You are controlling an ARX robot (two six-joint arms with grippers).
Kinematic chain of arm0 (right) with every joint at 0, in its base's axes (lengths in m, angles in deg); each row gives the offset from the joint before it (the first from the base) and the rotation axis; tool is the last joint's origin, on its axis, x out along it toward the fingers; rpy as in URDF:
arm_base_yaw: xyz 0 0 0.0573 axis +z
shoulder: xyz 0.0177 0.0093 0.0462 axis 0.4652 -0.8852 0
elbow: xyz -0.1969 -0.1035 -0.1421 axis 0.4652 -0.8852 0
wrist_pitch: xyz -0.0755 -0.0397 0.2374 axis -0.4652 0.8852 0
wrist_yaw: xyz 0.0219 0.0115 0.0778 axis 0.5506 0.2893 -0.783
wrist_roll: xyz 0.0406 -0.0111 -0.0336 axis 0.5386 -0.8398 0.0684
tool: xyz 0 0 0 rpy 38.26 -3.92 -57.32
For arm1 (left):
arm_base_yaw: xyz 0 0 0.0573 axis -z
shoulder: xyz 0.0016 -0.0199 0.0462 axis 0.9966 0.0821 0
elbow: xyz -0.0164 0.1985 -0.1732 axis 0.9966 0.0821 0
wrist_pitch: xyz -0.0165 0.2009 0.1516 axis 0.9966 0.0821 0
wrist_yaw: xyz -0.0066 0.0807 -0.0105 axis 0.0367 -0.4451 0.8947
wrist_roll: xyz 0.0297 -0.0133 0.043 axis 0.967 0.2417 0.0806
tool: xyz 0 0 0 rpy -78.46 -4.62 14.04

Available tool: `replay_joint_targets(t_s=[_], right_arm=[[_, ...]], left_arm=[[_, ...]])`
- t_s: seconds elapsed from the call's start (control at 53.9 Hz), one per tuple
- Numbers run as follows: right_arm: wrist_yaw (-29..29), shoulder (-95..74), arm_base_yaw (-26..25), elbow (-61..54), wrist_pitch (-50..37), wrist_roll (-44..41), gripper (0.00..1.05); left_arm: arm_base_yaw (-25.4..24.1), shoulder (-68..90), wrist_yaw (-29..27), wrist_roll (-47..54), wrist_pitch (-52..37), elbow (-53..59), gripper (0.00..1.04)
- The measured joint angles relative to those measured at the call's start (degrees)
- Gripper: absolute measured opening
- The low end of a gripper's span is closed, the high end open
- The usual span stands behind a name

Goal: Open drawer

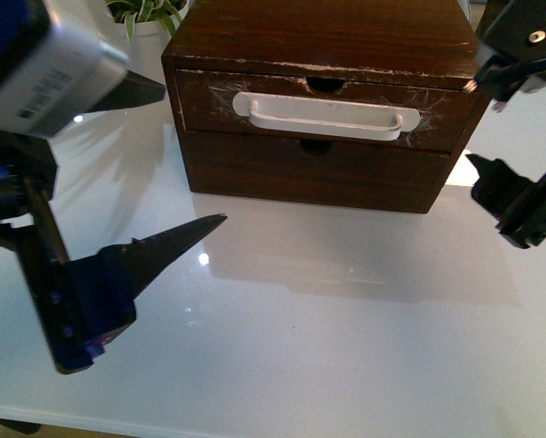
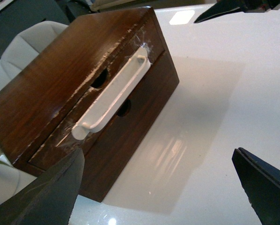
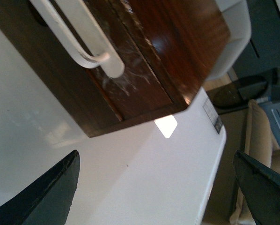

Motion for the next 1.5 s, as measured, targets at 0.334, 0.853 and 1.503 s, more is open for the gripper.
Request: replay_joint_targets(t_s=[0.334, 0.853, 1.503], right_arm=[[-11.91, -11.13, 1.2, 11.5, 9.53, -7.06, 0.96], [-18.49, -20.83, -0.2, 22.95, 17.2, -13.84, 0.96], [-21.62, -24.85, 2.78, 28.59, 20.41, -16.31, 0.96]], left_arm=[[1.01, 14.14, 3.56, 8.7, 10.36, -16.33, 0.96], [2.64, 27.58, 4.44, 13.33, 20.33, -35.28, 0.96], [3.3, 35.36, 4.35, 15.23, 25.44, -44.83, 0.96]])
